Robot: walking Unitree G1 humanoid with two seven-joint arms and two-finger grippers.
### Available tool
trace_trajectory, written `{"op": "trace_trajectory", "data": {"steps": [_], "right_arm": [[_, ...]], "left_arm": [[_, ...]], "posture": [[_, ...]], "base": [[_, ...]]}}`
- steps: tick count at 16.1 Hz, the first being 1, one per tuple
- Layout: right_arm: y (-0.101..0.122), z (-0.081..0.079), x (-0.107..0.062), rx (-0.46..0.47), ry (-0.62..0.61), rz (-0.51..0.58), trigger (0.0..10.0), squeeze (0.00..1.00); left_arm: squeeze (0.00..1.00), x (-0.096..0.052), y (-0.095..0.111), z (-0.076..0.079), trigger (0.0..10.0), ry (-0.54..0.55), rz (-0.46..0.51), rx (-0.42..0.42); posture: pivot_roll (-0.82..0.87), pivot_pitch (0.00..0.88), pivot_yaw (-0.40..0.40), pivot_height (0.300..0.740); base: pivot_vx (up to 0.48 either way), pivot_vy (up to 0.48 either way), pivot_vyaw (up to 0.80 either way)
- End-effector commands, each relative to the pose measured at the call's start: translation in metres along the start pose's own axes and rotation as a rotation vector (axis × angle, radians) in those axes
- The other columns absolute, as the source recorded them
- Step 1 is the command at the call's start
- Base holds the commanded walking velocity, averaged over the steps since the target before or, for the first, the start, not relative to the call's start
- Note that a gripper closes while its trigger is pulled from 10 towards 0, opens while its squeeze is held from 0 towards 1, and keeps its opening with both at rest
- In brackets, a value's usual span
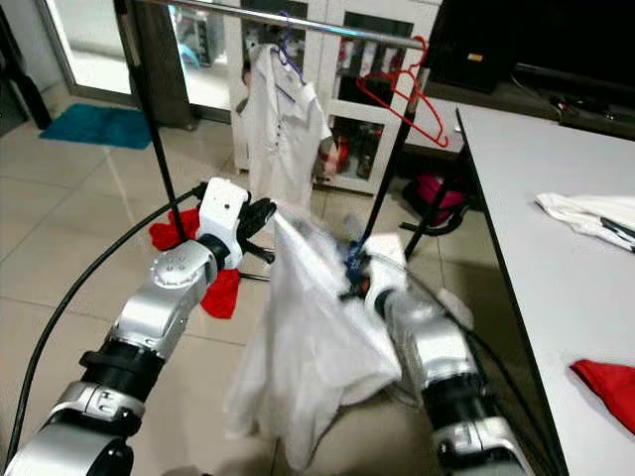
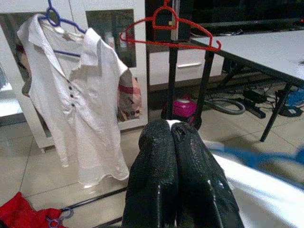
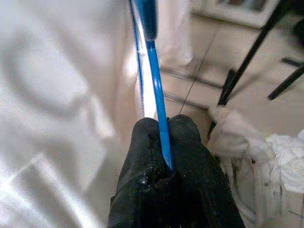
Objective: Hang hanger
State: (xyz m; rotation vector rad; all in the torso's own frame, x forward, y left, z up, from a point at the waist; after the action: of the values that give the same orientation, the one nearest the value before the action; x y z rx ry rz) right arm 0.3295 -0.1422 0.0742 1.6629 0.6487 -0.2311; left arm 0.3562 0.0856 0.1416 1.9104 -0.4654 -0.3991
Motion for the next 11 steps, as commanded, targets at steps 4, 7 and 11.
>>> {"op": "trace_trajectory", "data": {"steps": [4,7,11], "right_arm": [[0.038,0.020,-0.003,0.273,-0.153,0.255,10.0,0.00],[0.037,0.022,-0.001,0.282,-0.176,0.256,10.0,0.00],[0.035,0.019,0.003,0.302,-0.184,0.256,10.0,0.00]], "left_arm": [[0.00,0.002,0.010,0.010,0.0,-0.062,0.029,0.013],[0.00,0.001,0.010,0.013,0.0,-0.080,0.026,0.000],[0.00,0.002,0.012,0.014,0.0,-0.095,0.028,-0.006]], "posture": [[-0.07,0.000,-0.114,0.740],[-0.07,0.000,-0.114,0.740],[-0.07,0.000,-0.115,0.740]], "base": [[0.000,0.000,0.00],[0.000,0.000,0.00],[0.000,0.000,0.00]]}}
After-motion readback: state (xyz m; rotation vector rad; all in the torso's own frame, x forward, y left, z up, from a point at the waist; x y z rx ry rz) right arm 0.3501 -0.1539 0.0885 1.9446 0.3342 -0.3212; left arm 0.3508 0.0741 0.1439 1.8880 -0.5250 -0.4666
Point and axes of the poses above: a point about 5 cm out from each wrist's last joint towards the gripper, its own x axis pointing out of the wrist towards the gripper, its own y axis along the axis of the wrist's last joint, z = x × y, the point moved 1 cm from there along x, pointing out of the wrist towards the gripper, and after that the axes turned 14 degrees about x, right-handed, at the moved point
